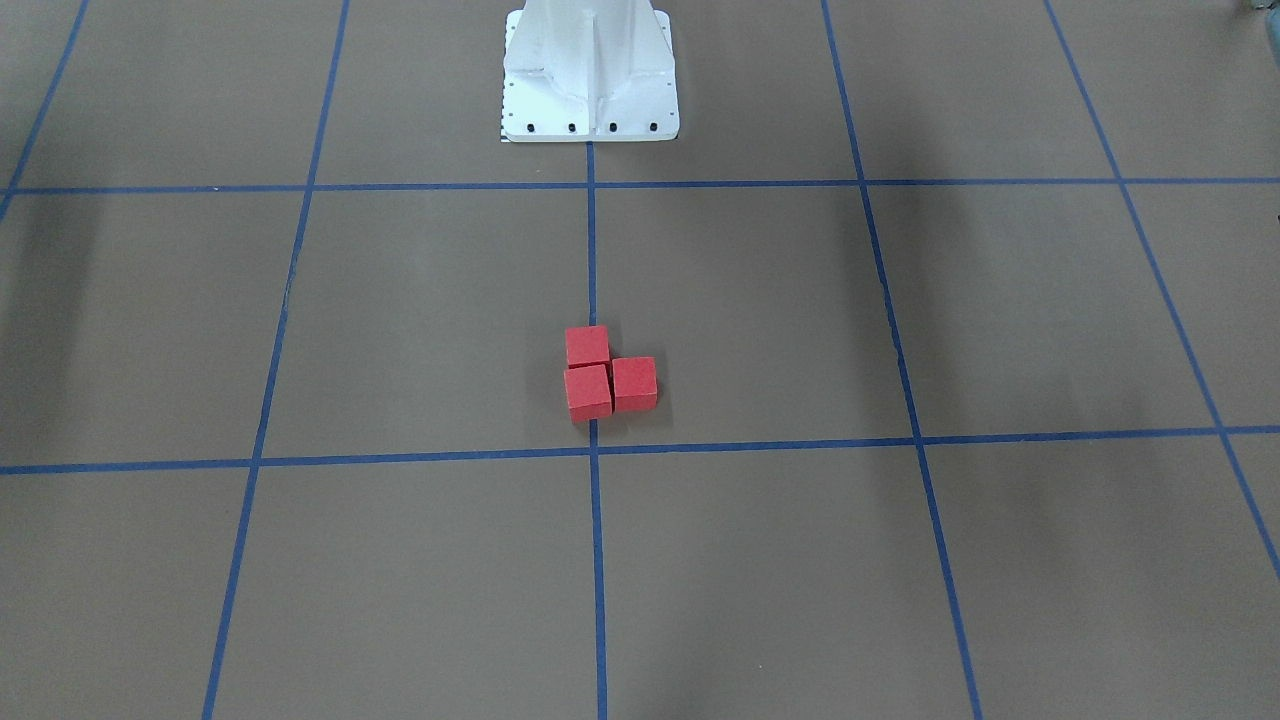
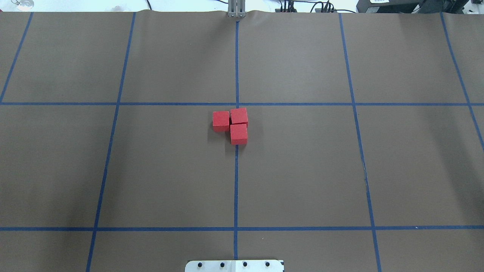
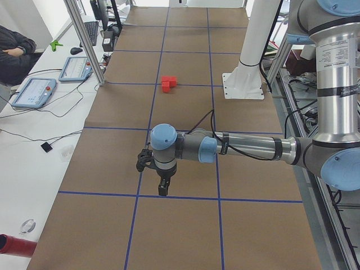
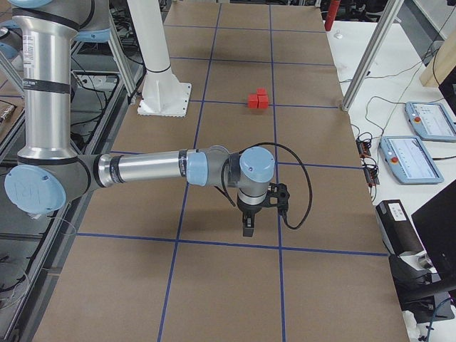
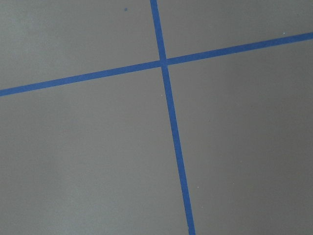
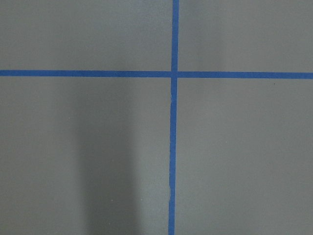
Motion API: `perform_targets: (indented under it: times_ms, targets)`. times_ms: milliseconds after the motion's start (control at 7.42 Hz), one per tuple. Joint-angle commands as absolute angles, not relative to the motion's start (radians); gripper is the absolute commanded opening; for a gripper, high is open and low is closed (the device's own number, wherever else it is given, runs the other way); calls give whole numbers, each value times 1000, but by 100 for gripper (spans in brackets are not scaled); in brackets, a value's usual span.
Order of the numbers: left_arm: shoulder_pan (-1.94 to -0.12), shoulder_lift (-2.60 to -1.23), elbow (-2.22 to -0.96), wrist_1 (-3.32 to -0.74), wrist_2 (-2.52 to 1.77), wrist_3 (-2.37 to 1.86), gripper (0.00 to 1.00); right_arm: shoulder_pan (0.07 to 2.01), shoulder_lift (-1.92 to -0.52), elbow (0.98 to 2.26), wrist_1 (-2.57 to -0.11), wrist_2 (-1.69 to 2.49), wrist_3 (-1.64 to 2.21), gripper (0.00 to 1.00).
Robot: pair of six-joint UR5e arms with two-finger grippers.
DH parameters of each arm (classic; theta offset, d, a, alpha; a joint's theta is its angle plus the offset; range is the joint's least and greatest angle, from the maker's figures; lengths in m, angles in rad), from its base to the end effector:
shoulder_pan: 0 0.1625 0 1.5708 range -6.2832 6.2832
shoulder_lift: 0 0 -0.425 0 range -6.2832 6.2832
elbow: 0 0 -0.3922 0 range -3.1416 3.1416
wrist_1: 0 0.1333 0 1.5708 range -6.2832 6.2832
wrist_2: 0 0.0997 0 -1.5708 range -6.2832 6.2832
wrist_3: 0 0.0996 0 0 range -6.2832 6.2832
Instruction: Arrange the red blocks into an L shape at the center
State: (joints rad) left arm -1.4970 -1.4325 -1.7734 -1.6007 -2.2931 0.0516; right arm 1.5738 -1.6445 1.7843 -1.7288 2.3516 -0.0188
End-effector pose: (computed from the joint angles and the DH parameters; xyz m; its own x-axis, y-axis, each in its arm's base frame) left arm -0.0349 -0.4429 0.6233 0.7389 0.1684 -0.6525 -0.1117 0.9855 0.1279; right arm 0.0646 -0.4553 0.6042 0.7102 -0.0039 0.7039 0.0104 0.9999 -0.0050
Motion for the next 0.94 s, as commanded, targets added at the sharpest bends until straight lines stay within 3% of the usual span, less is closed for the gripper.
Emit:
perform_targets:
  times_ms: [0, 809]
  targets:
    - [-1497, -1433, -1753, -1611, -2293, 48, 100, 1574, -1643, 1784, -1729, 2350, -18, 99]
    - [-1497, -1437, -1740, -1614, -2293, 43, 100, 1574, -1641, 1790, -1729, 2352, -18, 99]
